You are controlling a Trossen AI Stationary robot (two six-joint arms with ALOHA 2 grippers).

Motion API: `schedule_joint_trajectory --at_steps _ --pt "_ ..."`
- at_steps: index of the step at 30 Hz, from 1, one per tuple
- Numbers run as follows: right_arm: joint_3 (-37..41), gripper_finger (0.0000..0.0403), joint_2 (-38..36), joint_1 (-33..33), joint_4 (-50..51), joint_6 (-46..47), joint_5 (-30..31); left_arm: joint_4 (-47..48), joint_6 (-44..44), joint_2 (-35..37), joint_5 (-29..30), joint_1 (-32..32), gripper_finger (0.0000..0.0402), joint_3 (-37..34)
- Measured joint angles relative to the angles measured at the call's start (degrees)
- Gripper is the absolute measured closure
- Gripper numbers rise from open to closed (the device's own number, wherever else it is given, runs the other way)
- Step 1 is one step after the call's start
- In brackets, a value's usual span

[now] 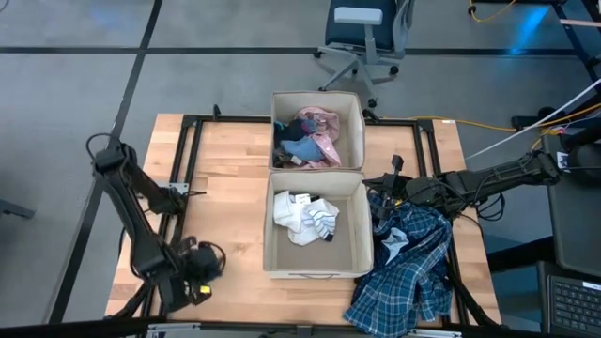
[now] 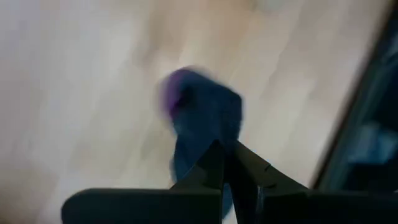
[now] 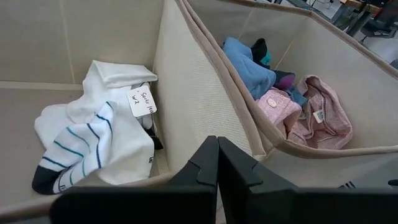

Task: Sort clothes
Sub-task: Put the dark blue sock into the top laundry organizer

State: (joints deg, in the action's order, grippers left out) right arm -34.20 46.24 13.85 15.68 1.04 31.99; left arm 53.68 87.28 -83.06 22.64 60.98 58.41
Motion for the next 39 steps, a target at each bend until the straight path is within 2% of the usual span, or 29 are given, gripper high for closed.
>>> schedule_joint_trajectory --at_steps 9,11,16,24,28,35,39 --pt "-0.09 0.0395 -0.02 0.0 0.84 -0.02 0.12 -0.01 -21.95 13.29 18.81 -10.11 0.0399 2.18" --pt "-0.09 0.0395 -0.02 0.0 0.86 -0.1 0.13 -2.23 -28.85 15.72 20.63 -13.46 0.04 2.32" --pt "-0.09 0.0395 0.0 0.0 0.88 -0.2 0.13 -11.4 -48.41 20.19 20.8 -23.12 0.04 2.43" --pt "-0.09 0.0395 0.0 0.0 0.93 -0.22 0.02 -26.34 -75.35 23.73 19.24 -41.0 0.0401 2.43" --pt "-0.09 0.0395 0.0 0.02 0.98 -1.23 0.39 -35.32 -86.01 23.57 10.78 -51.53 0.0401 2.43" --pt "-0.07 0.0395 0.0 0.02 0.97 -1.53 0.45 -40.99 -91.88 20.97 -1.27 -70.11 0.0401 2.45" --pt "-0.07 0.0395 0.0 0.02 0.98 -1.53 0.48 -42.78 -91.27 18.24 -5.71 -77.41 0.0392 1.66"
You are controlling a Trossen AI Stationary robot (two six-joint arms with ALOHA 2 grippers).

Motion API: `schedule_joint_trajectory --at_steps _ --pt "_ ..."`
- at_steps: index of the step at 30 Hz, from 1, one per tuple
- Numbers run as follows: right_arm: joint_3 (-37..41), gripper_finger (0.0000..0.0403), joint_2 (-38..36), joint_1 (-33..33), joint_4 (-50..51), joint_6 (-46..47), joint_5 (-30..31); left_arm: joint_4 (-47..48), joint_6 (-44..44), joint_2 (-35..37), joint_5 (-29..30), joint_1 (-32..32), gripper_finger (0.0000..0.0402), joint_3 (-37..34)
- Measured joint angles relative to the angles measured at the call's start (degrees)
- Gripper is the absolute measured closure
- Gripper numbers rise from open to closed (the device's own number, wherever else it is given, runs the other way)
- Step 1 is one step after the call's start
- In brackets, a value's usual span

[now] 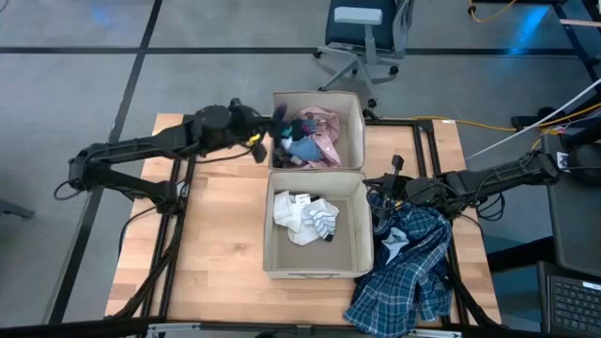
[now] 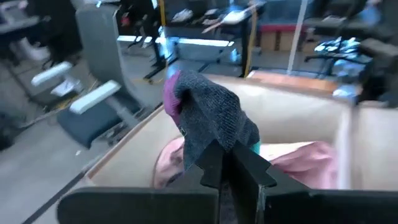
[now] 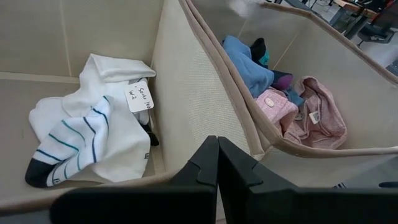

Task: Sort clothes
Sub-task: Put the dark blue sock into the top laundry organizer, then put the blue shirt into the bottom laundry organizer

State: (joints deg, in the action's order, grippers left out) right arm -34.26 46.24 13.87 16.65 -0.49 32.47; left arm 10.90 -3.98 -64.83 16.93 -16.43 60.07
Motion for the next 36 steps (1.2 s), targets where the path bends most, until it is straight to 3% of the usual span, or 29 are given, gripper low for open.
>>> schedule_joint_trajectory --at_steps 9,15,19,25,31,36 --pt "0.0 0.0395 0.02 0.0 -0.01 -0.02 0.04 -5.45 -1.0 -5.7 -0.31 -4.19 0.0358 -0.37" --pt "0.02 0.0395 0.02 -0.01 -0.01 -0.02 -0.09 -5.97 -0.48 -6.18 -0.44 -4.17 0.0305 -0.37" --pt "0.04 0.0395 0.02 0.0 -0.03 -0.02 -0.11 -4.48 -0.62 -4.14 -0.96 -2.97 0.0272 -0.37" --pt "0.04 0.0395 0.02 -0.01 -0.03 -0.02 -0.17 -3.44 -2.68 2.89 -8.97 3.02 0.0257 -0.85" --pt "0.04 0.0395 -0.04 0.0 -0.03 -0.04 0.63 -5.2 -5.2 10.85 -10.39 8.81 0.0262 -8.8" --pt "0.15 0.0395 -1.59 -0.02 0.48 -0.06 1.0 -15.54 -3.93 16.1 -10.46 11.57 0.0262 -21.52"
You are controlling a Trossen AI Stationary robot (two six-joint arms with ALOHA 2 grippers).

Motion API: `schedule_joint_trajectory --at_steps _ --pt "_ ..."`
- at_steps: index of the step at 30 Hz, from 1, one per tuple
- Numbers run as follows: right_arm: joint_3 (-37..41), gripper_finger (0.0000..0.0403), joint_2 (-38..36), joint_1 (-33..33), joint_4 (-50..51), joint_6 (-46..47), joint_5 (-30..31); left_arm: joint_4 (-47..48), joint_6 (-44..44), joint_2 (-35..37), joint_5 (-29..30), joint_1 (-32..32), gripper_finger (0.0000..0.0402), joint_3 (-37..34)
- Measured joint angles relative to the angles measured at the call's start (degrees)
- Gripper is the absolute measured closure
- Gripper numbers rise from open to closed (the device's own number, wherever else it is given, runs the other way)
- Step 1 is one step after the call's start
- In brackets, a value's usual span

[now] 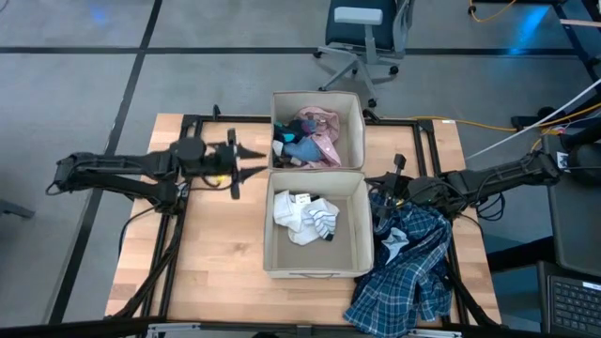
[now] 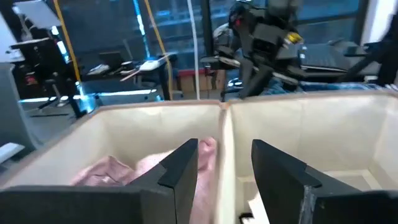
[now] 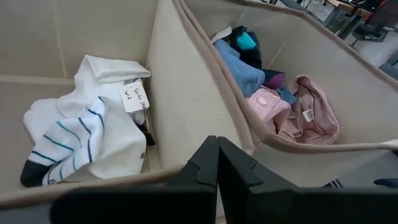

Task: Sort clothes
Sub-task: Put the blue shirt into the bottom laundry organizer

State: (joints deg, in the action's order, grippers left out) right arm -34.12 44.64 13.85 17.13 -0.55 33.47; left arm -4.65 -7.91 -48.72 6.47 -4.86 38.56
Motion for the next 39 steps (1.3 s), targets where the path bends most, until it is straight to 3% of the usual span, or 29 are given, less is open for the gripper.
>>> schedule_joint_trajectory --at_steps 9,14,21,26,31,35,39 --pt "0.05 0.0395 -5.43 0.0 0.24 0.12 0.61 -22.35 0.28 1.66 -0.15 2.88 0.0263 -18.04" --pt "-1.99 0.0395 -8.28 0.0 5.43 0.83 0.62 -23.35 -1.33 2.33 0.7 2.38 0.0263 -18.81" --pt "-16.92 0.0395 -4.58 0.02 24.32 11.21 -2.11 -22.44 -1.26 2.27 0.77 2.4 0.0263 -18.83" --pt "-30.91 0.04 5.17 0.02 46.62 24.15 -8.72 -22.42 -1.49 2.23 0.77 2.4 0.0263 -18.83" --pt "-38.62 0.04 15.56 0.07 66.16 39.3 -20.54 -22.21 -1.59 2.22 0.75 2.4 0.0263 -18.83" --pt "-38.58 0.0399 18.93 1.56 72.19 47.06 -29.67 -21.1 -1.28 2.18 0.76 2.4 0.0263 -18.83" --pt "-37.48 0.0395 19.19 6.58 72.69 52.93 -31.12 -20.67 -1.03 2.18 0.75 2.4 0.0263 -18.81"
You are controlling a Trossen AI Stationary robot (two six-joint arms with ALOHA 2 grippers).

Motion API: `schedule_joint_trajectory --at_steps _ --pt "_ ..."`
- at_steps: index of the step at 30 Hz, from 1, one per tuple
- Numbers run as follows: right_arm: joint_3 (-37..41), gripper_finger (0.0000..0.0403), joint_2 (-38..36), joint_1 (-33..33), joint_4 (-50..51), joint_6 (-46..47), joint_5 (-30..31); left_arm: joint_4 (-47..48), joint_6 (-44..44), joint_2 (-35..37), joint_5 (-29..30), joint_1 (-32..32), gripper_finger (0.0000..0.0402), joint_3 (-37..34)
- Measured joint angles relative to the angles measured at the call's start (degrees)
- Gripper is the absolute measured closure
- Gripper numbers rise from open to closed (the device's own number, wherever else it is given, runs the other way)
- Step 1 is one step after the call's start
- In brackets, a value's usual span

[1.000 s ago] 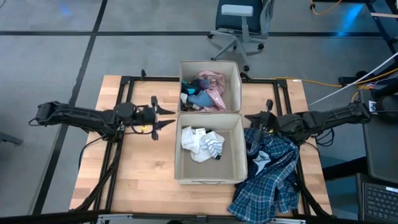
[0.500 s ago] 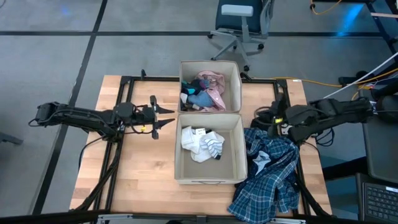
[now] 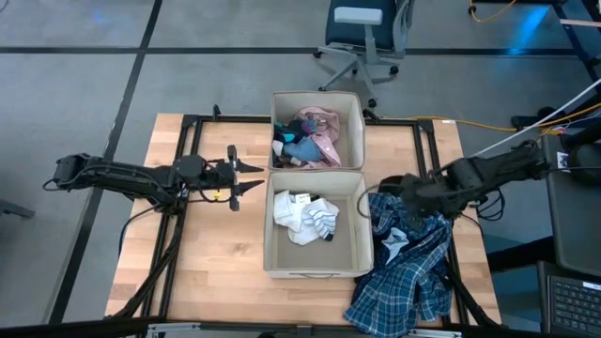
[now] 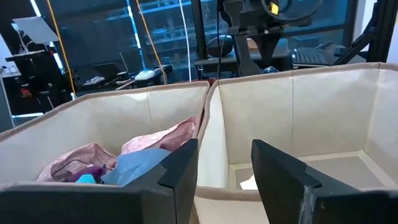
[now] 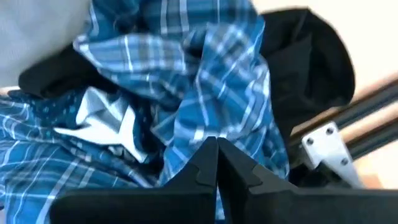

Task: Sort clothes
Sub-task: Put the blue shirt into the bottom laundry organizer

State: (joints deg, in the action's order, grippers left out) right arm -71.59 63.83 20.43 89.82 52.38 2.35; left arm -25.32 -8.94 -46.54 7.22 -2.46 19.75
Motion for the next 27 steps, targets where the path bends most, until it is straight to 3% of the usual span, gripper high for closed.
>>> schedule_joint_trajectory --at_steps 8,14,18,23,27 --pt "2.31 0.0384 -4.13 14.39 0.28 22.25 2.98 0.83 2.69 -0.02 -0.01 0.52 0.0263 0.0" --pt "2.43 0.0314 -5.31 25.54 0.24 34.22 13.97 0.26 2.13 -0.02 -0.04 0.72 0.0263 0.0" --pt "2.43 0.025 -4.31 29.3 0.23 34.33 22.06 -0.35 2.06 -0.02 -0.02 0.72 0.0263 0.0" --pt "3.13 0.0186 -2.37 28.73 0.03 28.62 28.49 -0.66 2.1 -0.02 -0.04 0.72 0.0263 0.0" --pt "6.89 0.0166 -2.45 25.42 -1.39 28.24 25.02 -0.66 2.31 -0.02 -0.04 0.72 0.0263 0.0"
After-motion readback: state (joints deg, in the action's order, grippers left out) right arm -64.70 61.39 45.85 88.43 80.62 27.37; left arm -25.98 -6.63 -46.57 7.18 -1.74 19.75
